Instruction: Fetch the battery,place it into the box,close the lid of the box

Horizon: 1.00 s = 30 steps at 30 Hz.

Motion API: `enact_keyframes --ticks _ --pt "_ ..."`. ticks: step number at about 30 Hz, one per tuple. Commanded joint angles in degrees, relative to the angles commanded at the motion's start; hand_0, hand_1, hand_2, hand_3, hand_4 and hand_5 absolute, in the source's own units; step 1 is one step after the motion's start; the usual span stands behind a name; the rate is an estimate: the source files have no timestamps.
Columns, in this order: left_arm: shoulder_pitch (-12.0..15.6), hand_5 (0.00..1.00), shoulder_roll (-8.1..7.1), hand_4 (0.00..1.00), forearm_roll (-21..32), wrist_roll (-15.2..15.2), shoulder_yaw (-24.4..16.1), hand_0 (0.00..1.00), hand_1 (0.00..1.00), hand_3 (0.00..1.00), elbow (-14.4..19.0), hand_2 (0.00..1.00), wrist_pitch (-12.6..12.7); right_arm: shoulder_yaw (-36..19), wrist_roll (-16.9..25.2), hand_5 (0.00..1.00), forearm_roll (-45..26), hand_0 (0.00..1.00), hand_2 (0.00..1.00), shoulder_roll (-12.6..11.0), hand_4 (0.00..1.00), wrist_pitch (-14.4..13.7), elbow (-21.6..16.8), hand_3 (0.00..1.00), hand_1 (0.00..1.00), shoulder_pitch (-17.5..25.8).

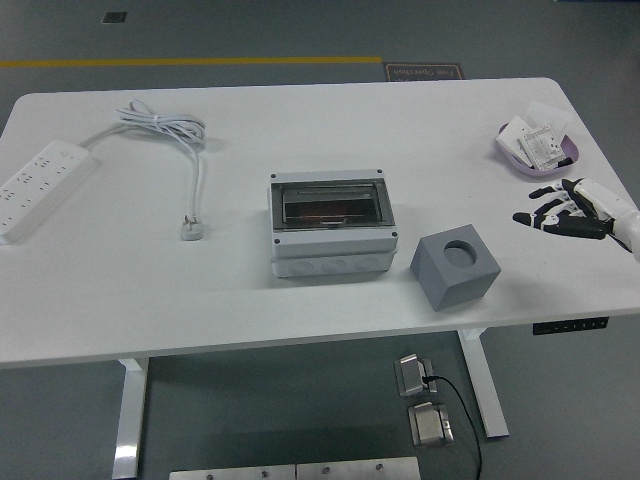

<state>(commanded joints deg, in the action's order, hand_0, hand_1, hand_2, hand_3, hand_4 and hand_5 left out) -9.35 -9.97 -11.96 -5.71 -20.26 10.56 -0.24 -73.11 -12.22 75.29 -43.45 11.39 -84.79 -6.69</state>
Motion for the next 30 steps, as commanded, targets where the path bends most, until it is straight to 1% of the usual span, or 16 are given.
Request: enact_keyframes --ticks 4,5,6,10,11,16,19,22,23,30 --pt "-0.2 0.214 -0.28 0.638 1.0 0.4 0.9 0.661 0.739 0.648 0.0 0.725 0.0 2.8 1.1 0.657 -8.7 0.492 0.619 -2.6 0.976 2.8 -2.0 0.731 0.553 3.9" --pt "-0.2 0.214 -0.33 0.638 1.1 0.4 0.9 0.661 0.739 0.648 -0.1 0.725 0.0 3.4 1.3 0.657 -11.1 0.498 0.602 -2.9 0.952 3.3 -2.6 0.680 0.554 4.8" --pt "-0.1 0.214 -0.36 0.638 1.0 0.3 0.8 0.661 0.739 0.648 -0.1 0.725 0.0 3.9 1.6 0.657 -13.1 0.498 0.602 -3.0 0.952 3.6 -3.1 0.680 0.554 5.7" --pt "0.0 0.214 -0.38 0.638 0.4 0.1 0.2 0.661 0.739 0.648 -0.1 0.725 0.0 5.8 2.8 0.657 -21.0 0.498 0.602 -2.4 0.952 4.0 -4.6 0.680 0.554 8.1" --pt "0.0 0.214 -0.37 0.638 0.3 0.1 0.1 0.661 0.739 0.648 -0.1 0.725 0.0 6.3 3.1 0.663 -22.5 0.459 0.605 -2.2 0.944 4.0 -4.8 0.682 0.555 8.2" --pt "-0.3 0.214 -0.30 0.638 1.2 0.5 1.0 0.661 0.739 0.648 -0.1 0.725 0.0 8.4 4.3 0.663 -29.2 0.459 0.605 -0.8 0.944 3.7 -5.4 0.682 0.555 8.0" --pt "-0.5 0.214 -0.27 0.637 2.0 0.8 1.8 0.661 0.739 0.647 -0.2 0.725 0.0 9.6 4.9 0.671 -31.4 0.466 0.606 0.1 0.934 3.4 -5.3 0.686 0.555 7.4" --pt "-0.6 0.214 -0.23 0.637 2.2 0.9 2.1 0.661 0.739 0.647 -0.1 0.725 0.0 10.7 5.2 0.671 -31.9 0.466 0.606 1.0 0.934 3.4 -5.0 0.686 0.555 6.9" --pt "-0.5 0.213 -0.21 0.638 2.0 0.8 1.9 0.661 0.739 0.648 -0.1 0.725 0.0 11.0 5.3 0.676 -31.9 0.469 0.607 1.3 0.947 3.4 -4.8 0.686 0.556 6.7" --pt "-0.6 0.213 -0.14 0.637 0.5 0.3 0.5 0.661 0.739 0.647 -0.1 0.725 0.0 12.9 6.1 0.686 -31.7 0.483 0.606 3.3 0.939 3.1 -3.4 0.686 0.563 4.8"
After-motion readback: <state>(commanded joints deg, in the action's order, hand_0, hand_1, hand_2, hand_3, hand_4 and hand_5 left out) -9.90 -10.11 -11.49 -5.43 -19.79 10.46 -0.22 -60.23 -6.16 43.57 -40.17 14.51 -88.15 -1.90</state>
